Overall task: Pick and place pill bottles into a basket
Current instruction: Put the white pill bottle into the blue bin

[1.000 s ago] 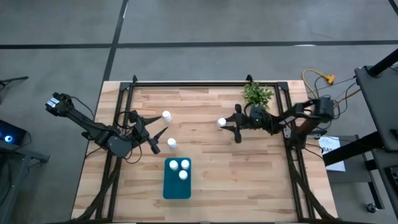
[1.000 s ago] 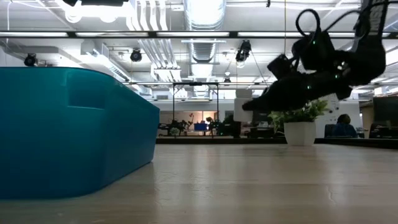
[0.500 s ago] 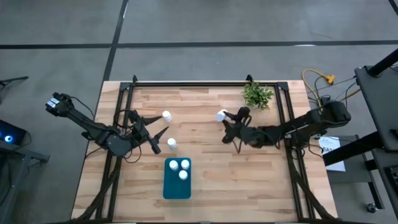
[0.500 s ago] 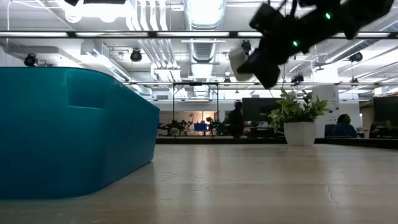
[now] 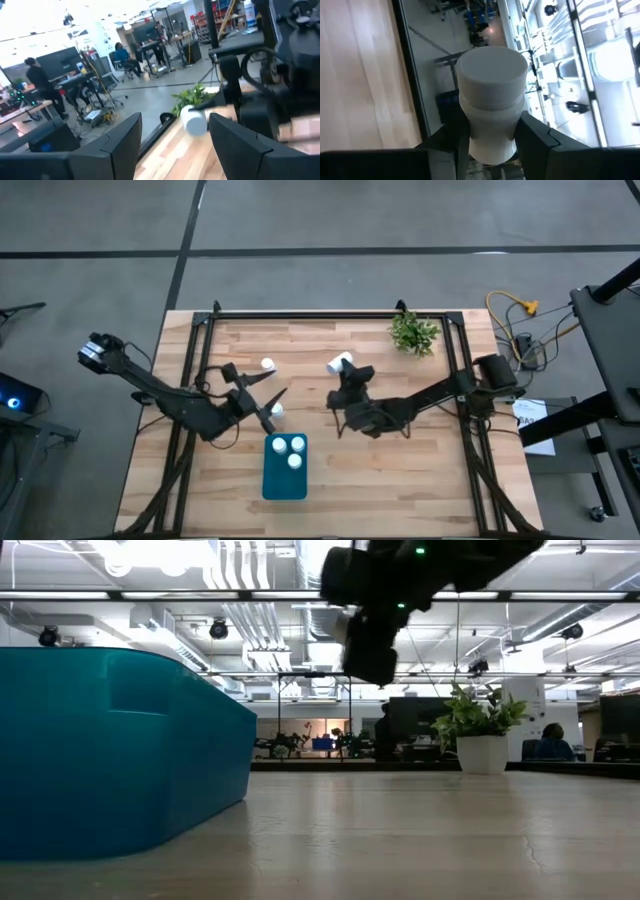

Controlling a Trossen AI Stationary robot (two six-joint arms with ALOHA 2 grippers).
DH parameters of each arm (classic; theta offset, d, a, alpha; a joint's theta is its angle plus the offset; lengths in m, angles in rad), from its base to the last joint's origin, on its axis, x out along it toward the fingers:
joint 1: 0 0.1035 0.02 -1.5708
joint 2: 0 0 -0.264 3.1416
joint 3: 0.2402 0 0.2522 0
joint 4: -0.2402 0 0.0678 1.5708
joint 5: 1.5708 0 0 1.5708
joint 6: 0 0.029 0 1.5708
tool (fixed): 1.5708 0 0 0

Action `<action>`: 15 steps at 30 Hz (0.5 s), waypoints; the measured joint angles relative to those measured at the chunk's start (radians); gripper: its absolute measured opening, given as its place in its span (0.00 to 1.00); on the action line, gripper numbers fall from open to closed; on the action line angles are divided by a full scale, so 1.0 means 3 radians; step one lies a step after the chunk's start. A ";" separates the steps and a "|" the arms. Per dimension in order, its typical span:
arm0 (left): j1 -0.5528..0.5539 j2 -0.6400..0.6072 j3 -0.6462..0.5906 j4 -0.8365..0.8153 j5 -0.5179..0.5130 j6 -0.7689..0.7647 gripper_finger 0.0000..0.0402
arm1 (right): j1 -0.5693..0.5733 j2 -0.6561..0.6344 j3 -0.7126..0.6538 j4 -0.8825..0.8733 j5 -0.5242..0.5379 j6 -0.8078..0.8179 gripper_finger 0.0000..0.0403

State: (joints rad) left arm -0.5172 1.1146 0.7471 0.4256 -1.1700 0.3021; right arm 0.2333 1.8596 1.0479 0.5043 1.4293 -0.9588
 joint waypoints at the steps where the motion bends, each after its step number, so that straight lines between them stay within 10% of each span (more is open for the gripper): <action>1: 0.0019 0.0045 0.0000 0.0115 0.0001 0.0068 0.53 | 0.0001 0.0062 0.0083 0.0012 0.0010 -0.0059 0.28; 15: 0.0232 0.0462 0.0209 0.0276 0.0043 0.0146 0.53 | 0.0009 0.0038 0.0368 0.0021 -0.0198 -0.0356 0.28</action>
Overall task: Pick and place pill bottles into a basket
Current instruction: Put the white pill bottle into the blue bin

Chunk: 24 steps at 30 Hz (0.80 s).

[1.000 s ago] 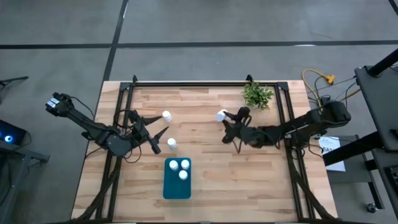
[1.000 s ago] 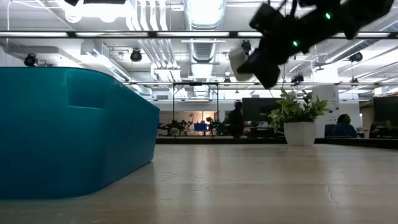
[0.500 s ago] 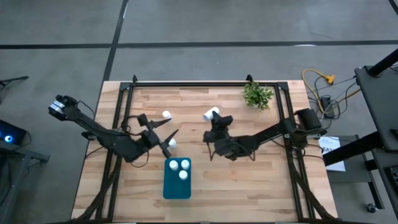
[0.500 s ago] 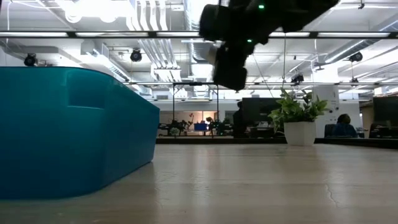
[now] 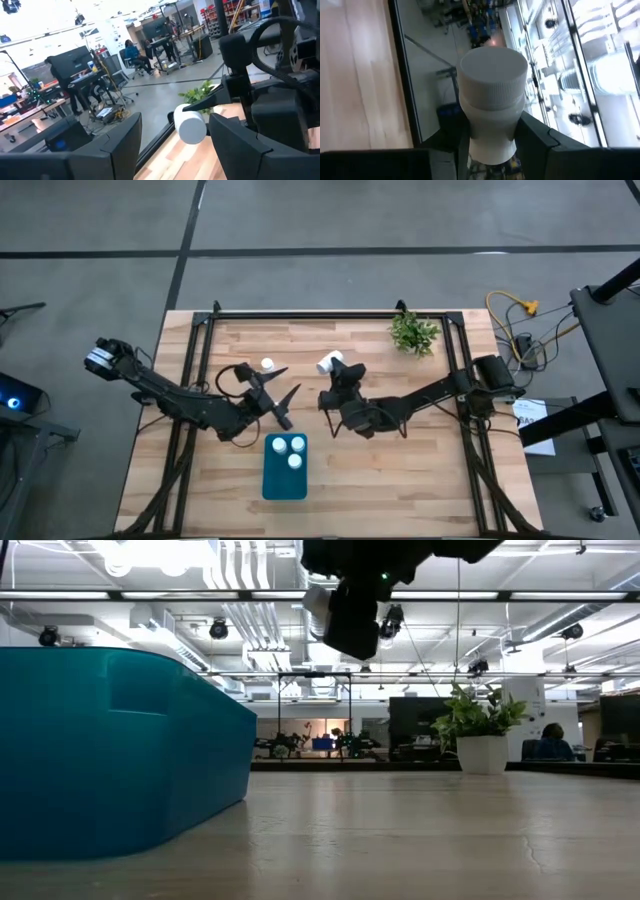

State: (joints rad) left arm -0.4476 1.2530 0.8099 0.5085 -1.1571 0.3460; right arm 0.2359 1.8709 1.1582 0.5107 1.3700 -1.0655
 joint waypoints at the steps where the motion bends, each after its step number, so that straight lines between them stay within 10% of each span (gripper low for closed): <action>1: 0.0005 0.0009 0.0010 -0.0004 -0.0002 -0.0002 0.53 | -0.0001 0.0000 0.0018 0.0023 -0.0053 -0.0050 0.28; 24: 0.0104 0.0134 0.0036 -0.0154 0.0009 -0.0770 0.53 | -0.0001 -0.0107 0.0247 0.0277 -0.0493 -0.0649 0.28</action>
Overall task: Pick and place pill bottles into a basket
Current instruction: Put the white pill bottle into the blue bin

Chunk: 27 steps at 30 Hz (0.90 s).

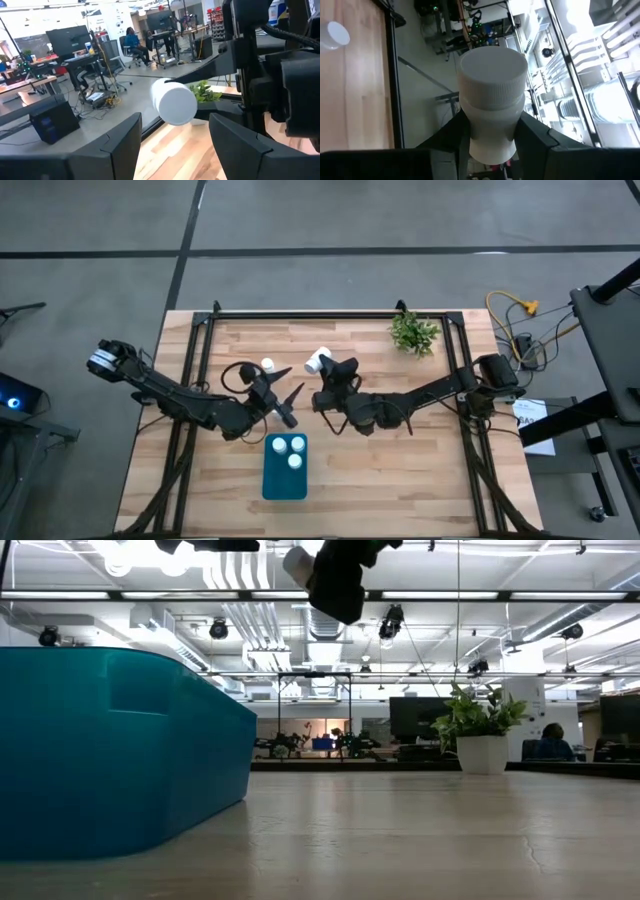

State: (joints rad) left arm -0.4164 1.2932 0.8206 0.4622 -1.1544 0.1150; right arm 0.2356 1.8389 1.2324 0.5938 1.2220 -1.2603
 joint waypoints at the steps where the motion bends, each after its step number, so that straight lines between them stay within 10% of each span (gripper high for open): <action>1: 0.0006 0.0001 0.0000 -0.0005 0.0002 -0.0002 0.53 | 0.0000 0.0000 0.0006 0.0001 0.0000 -0.0009 0.28; 27: 0.0331 0.0174 0.0068 0.0005 0.0409 -0.0189 0.53 | 0.0000 0.0013 0.0014 0.0056 -0.0179 -0.0047 0.27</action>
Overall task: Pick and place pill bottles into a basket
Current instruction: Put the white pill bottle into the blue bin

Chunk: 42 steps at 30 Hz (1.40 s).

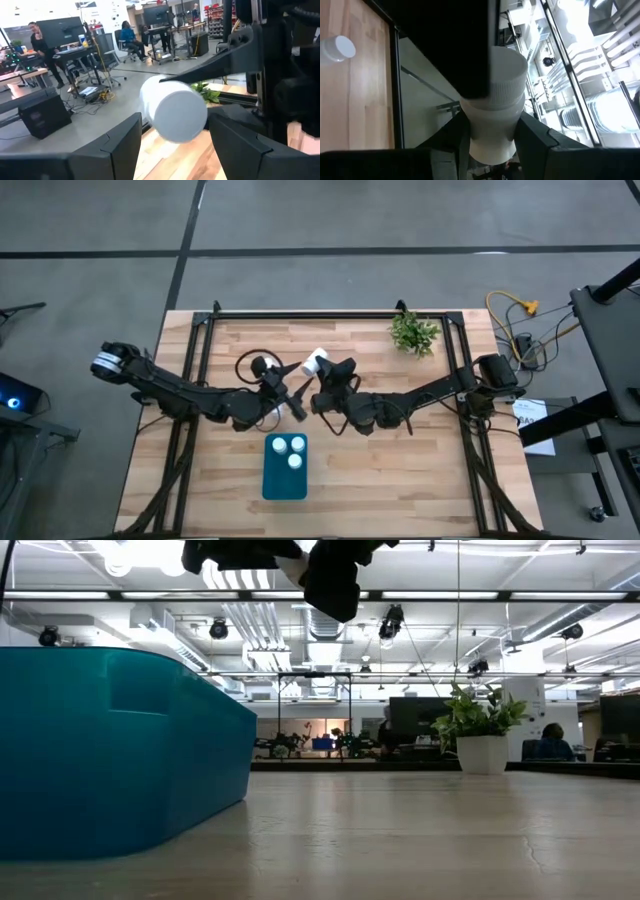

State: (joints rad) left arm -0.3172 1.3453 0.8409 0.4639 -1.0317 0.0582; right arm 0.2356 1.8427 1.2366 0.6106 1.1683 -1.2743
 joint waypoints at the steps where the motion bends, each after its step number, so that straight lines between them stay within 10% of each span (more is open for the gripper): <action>1: 0.0007 0.0023 0.0025 0.0009 0.0001 0.0001 0.53 | 0.0000 0.0001 0.0000 0.0000 -0.0007 0.0000 0.27; 42: 0.0085 0.0195 0.0200 -0.0003 -0.0084 0.0285 0.35 | 0.0013 0.0023 -0.0014 -0.0017 -0.0050 0.0052 0.29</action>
State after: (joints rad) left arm -0.2916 1.4036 0.9009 0.4628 -1.0569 0.1437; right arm 0.2394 1.8496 1.2324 0.6056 1.1534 -1.2586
